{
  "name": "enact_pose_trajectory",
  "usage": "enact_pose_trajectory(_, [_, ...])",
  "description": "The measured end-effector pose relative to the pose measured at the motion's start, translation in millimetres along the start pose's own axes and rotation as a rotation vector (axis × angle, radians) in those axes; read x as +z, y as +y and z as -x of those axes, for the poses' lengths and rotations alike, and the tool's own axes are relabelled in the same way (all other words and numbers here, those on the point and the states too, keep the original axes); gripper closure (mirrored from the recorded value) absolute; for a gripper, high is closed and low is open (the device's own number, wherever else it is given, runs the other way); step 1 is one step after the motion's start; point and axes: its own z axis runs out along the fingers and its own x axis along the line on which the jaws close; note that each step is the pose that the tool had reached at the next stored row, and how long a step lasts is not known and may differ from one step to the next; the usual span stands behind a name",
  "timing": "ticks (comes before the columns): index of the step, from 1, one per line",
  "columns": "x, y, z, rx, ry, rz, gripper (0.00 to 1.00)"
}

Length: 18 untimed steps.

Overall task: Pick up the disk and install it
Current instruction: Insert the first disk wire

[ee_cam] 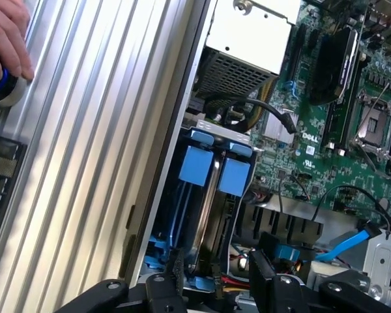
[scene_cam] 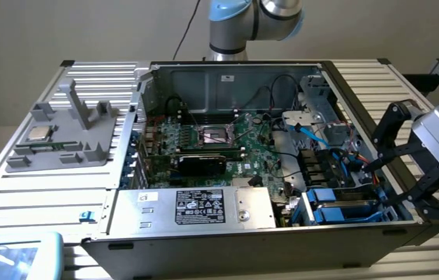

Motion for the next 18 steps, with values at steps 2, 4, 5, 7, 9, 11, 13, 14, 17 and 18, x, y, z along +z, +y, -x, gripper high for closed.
enact_pose_trajectory(2, [0.7, 0.5, -2.4, -0.003, -0.0087, -0.0019, 0.47])
enact_pose_trajectory(4, [3.5, 0.5, -3.3, -0.005, -0.0155, -0.0030, 0.47])
enact_pose_trajectory(5, [4.9, 0.6, -3.8, -0.007, -0.0175, -0.0032, 0.47])
enact_pose_trajectory(7, [7.4, 0.2, -4.7, -0.013, -0.0211, -0.0026, 0.47])
enact_pose_trajectory(9, [8.6, -0.1, -5.1, -0.026, -0.0302, -0.0020, 0.47])
enact_pose_trajectory(11, [9.4, -0.1, -5.3, -0.038, -0.0448, -0.0031, 0.47])
enact_pose_trajectory(13, [10.7, -0.7, -6.0, -0.046, -0.0516, -0.0030, 0.47])
enact_pose_trajectory(14, [11.7, -1.0, -6.3, -0.050, -0.0529, -0.0023, 0.47])
enact_pose_trajectory(17, [15.4, -1.4, -7.4, -0.060, -0.0564, -0.0007, 0.47])
enact_pose_trajectory(18, [16.1, -1.7, -7.7, -0.063, -0.0595, -0.0009, 0.47])
